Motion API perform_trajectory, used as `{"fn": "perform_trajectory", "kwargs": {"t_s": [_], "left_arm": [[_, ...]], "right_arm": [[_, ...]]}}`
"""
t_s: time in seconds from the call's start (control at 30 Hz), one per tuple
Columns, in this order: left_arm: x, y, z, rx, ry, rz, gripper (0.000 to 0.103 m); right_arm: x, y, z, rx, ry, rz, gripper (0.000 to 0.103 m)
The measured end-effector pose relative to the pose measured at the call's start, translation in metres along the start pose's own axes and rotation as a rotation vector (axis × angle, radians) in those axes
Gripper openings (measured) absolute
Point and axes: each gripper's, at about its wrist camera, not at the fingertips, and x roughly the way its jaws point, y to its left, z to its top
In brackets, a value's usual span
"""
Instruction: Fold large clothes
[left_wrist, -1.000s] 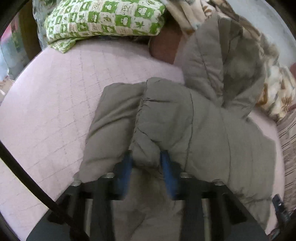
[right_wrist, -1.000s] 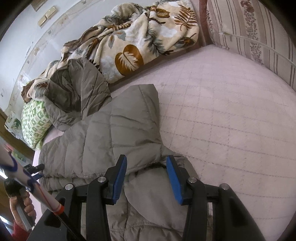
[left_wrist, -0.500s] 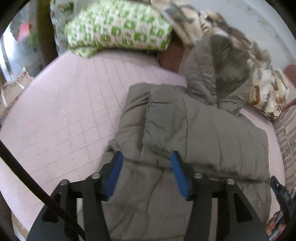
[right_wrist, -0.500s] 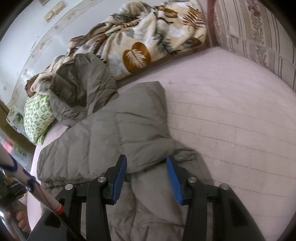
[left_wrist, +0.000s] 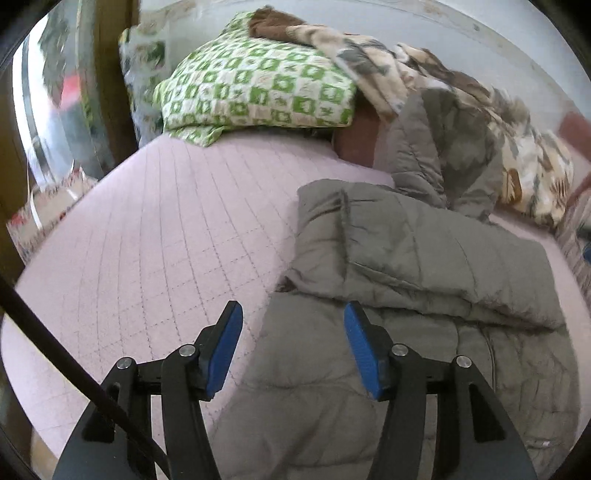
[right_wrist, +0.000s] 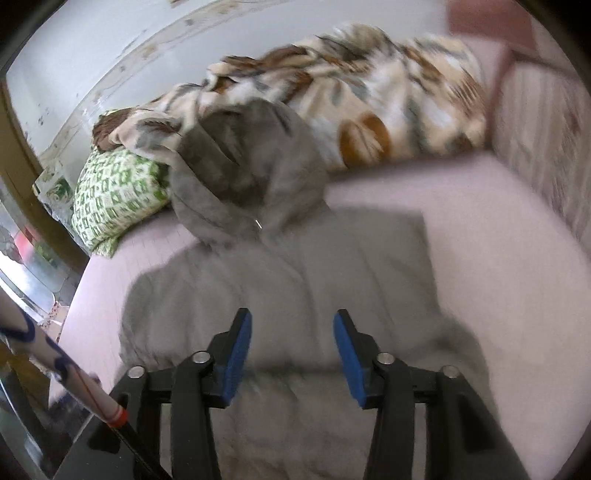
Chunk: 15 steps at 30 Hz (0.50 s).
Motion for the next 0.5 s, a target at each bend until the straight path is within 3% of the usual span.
{"fn": "perform_trajectory", "kwargs": {"t_s": [0.27,0.5], "left_arm": [[0.015,0.034,0.017,-0.079,0.012,0.016,0.056],[0.045,0.053,0.021,-0.13,0.096,0.02,0.056]], "right_arm": [[0.075,0.09,0.124,0.035,0.004,-0.036,0.063],[0.151,0.148,0.203,0.085,-0.023,-0.053,0.08]]}}
